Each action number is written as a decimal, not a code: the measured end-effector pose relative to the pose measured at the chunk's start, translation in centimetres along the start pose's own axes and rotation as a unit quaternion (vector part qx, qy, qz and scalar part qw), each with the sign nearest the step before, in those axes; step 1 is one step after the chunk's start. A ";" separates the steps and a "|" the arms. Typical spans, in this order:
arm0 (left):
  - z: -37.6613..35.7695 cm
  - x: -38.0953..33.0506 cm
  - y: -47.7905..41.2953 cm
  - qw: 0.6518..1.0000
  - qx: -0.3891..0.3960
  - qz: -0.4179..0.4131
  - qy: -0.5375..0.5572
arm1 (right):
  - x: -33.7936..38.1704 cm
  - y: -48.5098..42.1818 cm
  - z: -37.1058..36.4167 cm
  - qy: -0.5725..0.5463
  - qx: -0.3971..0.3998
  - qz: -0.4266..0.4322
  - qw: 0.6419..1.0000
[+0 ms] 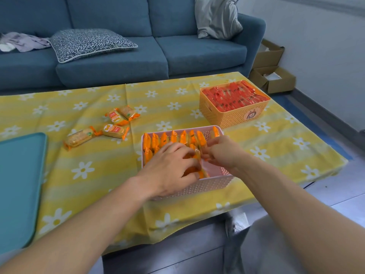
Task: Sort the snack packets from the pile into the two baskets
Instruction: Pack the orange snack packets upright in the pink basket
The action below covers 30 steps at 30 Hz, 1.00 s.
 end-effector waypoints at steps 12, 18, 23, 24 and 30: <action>1.1 -0.2 -0.1 0.997 -0.063 0.029 0.045 | 1.0 2.8 1.8 0.060 0.016 0.034 0.998; 4.4 4.5 2.3 0.974 -0.174 0.137 0.054 | 6.2 4.3 -1.7 0.181 -0.068 0.235 0.952; 5.2 14.1 7.4 0.928 -0.186 0.313 0.076 | 11.6 4.7 -10.4 0.259 0.030 0.342 0.903; 4.9 16.3 8.8 0.918 -0.174 0.350 0.073 | 12.5 4.0 -12.3 0.278 0.052 0.342 0.896; 2.0 24.7 12.3 0.896 0.008 0.442 0.030 | 15.4 -4.5 -21.6 0.432 0.125 0.270 0.851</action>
Point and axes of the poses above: each hand's wrist, its own y-axis away from the middle knuckle, its own z-axis out of the back of the hand, x = y × z, the point moved 5 cm from there along -y, towards the middle knuckle, and after that the axes turned 1 degree about -z, right-handed, at the moved point
